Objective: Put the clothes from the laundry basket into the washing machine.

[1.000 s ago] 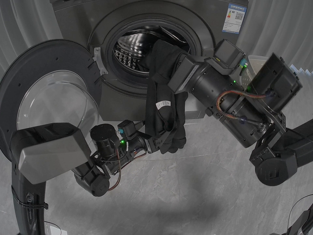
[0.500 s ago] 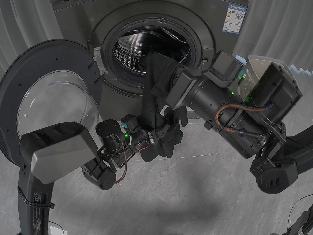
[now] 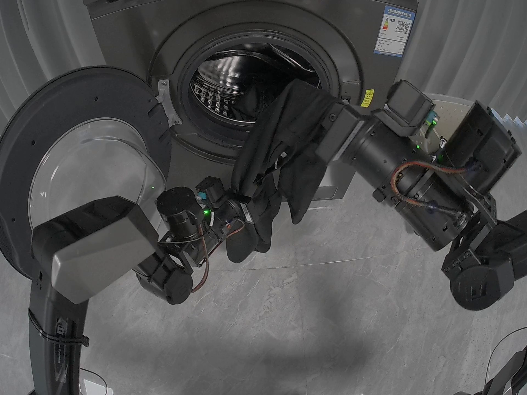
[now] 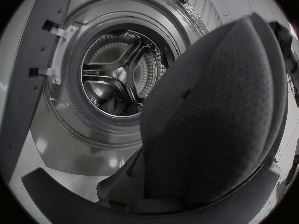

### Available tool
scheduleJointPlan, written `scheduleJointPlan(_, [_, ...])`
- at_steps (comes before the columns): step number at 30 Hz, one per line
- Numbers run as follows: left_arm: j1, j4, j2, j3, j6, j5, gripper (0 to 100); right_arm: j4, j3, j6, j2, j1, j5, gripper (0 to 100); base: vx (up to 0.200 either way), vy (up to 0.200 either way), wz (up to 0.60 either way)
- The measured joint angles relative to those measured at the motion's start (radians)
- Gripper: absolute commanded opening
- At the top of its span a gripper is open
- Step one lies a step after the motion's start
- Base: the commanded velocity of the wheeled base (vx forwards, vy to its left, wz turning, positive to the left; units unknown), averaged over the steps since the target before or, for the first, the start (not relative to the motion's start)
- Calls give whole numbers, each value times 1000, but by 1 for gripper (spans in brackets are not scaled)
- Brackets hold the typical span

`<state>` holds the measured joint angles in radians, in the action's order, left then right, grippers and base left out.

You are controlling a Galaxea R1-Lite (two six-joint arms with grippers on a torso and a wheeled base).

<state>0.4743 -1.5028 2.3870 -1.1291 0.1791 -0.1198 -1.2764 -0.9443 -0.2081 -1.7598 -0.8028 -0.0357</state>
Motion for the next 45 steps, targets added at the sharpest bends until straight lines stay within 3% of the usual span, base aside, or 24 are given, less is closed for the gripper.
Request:
scheduleJointPlan(6, [-3,-6,-114,106,7,2,0,-10,61,6,-7,92,-8,0,0,0,0])
scheduleJointPlan(15, [2,-8,-383,348,27,-1,0,-98,96,10,-96,124,-12,0,0,0,0])
scheduleJointPlan(16, [3,-7,-411,368,31,-1,0,-107,99,9,-105,123,-11,100,0,0,0])
scheduleJointPlan(23, [6,-7,-573,481,50,5,0,-137,202,4,-141,93,8,100,0,0,0])
scheduleJointPlan(32, [1,-2,-676,555,70,12,0,-207,576,4,-126,101,149,100,0,0,0])
scheduleJointPlan(36, [-12,-10,-701,588,71,16,0,-249,709,39,-120,123,193,100,0,0,0])
scheduleJointPlan(41, [-24,-15,-717,615,71,9,0,-264,798,97,-127,150,200,100,0,0,0])
scheduleJointPlan(45, [-27,-13,-724,641,54,8,0,-266,807,101,-139,193,179,100,0,0,0])
